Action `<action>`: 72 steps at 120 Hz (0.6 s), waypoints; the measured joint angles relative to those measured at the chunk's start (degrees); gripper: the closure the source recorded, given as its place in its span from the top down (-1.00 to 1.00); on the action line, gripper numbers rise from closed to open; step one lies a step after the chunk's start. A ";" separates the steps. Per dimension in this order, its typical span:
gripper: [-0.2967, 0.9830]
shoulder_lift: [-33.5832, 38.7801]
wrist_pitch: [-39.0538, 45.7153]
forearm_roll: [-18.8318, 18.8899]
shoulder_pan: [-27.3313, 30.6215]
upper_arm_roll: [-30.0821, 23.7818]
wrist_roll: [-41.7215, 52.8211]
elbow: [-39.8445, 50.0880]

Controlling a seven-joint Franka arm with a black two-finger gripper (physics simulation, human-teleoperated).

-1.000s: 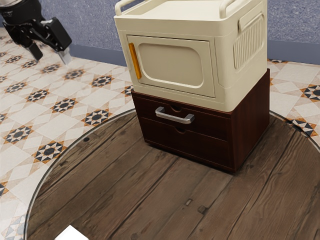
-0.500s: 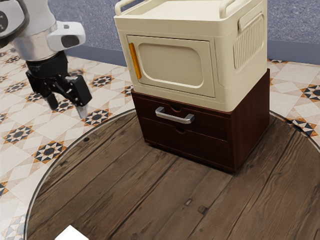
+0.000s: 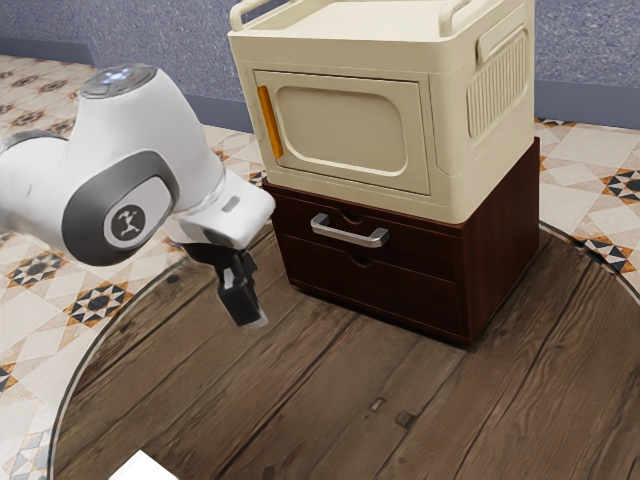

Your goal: Pull the drawer handle with one arm to open the drawer

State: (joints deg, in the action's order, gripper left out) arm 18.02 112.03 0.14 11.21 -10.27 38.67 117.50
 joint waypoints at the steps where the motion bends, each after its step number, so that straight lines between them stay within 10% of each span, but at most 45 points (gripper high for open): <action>1: 0.54 -0.55 0.52 0.13 -0.08 0.00 0.58 -0.33; 35: 0.54 -17.42 10.80 5.28 0.36 0.32 17.45 -14.71; 72: 0.54 -16.03 14.86 5.00 5.37 -2.33 31.00 -10.90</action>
State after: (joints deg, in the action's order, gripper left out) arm 1.99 126.90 5.14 16.57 -12.60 69.68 106.60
